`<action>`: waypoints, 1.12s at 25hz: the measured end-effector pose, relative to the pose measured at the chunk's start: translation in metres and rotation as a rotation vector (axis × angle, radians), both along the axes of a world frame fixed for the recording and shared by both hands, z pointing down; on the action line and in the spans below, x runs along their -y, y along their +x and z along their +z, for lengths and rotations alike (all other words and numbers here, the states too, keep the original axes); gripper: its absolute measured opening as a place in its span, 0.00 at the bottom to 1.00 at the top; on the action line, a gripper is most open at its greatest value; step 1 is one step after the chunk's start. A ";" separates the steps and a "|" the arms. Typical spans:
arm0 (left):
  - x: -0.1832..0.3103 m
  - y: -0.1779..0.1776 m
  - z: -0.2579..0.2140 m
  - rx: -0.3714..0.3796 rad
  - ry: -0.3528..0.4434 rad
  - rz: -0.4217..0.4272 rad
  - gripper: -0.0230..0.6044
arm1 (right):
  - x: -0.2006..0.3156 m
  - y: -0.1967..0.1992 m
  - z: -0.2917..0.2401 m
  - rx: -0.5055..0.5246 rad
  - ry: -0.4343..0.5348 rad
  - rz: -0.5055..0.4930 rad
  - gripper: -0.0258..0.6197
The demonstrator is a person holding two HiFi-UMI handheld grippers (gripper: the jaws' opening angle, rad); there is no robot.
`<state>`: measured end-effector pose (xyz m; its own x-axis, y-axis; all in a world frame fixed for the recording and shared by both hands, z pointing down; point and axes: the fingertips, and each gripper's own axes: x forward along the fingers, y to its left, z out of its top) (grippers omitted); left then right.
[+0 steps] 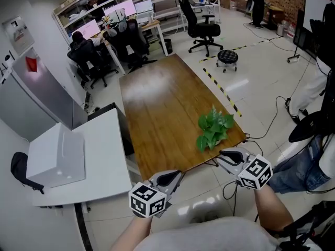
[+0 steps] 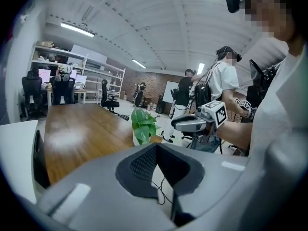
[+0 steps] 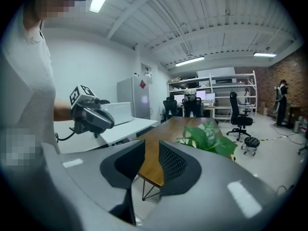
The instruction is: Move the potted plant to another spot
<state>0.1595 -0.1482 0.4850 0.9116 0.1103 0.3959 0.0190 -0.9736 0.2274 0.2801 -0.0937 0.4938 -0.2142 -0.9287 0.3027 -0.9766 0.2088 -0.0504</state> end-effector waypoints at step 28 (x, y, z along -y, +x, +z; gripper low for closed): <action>0.030 -0.021 0.045 0.125 -0.035 -0.079 0.03 | 0.096 0.112 0.196 -0.066 -0.210 0.268 0.78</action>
